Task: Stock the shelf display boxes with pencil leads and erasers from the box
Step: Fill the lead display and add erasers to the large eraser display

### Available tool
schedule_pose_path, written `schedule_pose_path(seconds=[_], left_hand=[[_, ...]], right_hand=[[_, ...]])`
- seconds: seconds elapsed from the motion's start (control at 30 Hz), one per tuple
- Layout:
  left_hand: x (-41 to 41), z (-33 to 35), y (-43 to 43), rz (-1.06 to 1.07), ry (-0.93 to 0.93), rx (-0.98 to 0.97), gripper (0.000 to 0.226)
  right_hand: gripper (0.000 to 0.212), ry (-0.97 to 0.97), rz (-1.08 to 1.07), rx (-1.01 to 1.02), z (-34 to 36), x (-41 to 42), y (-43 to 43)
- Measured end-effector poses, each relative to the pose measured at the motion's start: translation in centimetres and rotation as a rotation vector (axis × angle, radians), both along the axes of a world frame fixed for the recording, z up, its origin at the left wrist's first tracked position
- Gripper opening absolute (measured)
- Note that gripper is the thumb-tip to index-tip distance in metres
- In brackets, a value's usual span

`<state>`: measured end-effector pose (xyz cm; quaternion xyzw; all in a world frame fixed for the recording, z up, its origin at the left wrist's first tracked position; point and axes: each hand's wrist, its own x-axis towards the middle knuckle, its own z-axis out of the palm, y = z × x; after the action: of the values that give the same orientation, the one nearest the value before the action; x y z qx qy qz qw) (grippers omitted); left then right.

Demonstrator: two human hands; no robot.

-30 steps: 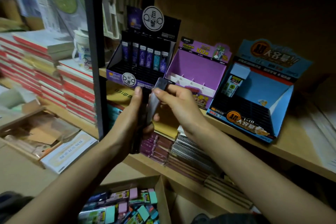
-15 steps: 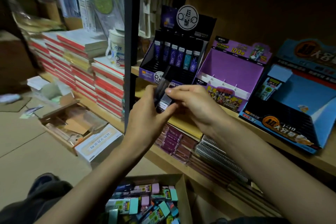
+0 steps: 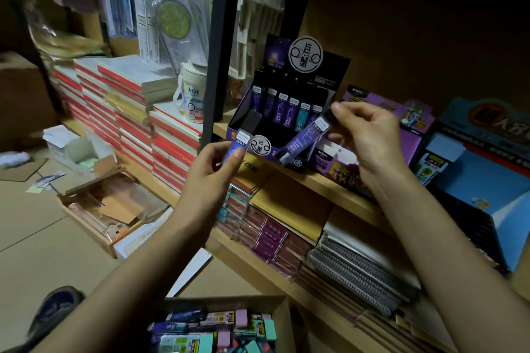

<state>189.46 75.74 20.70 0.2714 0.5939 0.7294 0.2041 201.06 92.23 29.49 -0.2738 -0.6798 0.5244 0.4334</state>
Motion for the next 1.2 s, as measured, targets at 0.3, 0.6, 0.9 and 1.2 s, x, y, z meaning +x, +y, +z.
schedule_pose_path(seconds=[0.3,0.6,0.9,1.2], left_hand=[[-3.3,1.7,-2.8,0.064,-0.151,0.044,0.038],[-5.4,0.7,-4.4,0.098,-0.171,-0.028,0.035],[-5.2,0.4,-4.3,0.098,-0.192,-0.006,0.026],[-4.7,0.0,-3.4,0.082,-0.219,0.034,0.031]], right_hand=[[0.014,-0.036,-0.087,0.229,2.5,-11.1,3.6],[0.023,-0.294,-0.092,0.625,1.1,-14.5,5.0],[0.021,-0.274,-0.068,0.589,0.5,-14.6,5.5],[0.014,-0.415,-0.118,0.846,-0.6,-14.5,6.5]])
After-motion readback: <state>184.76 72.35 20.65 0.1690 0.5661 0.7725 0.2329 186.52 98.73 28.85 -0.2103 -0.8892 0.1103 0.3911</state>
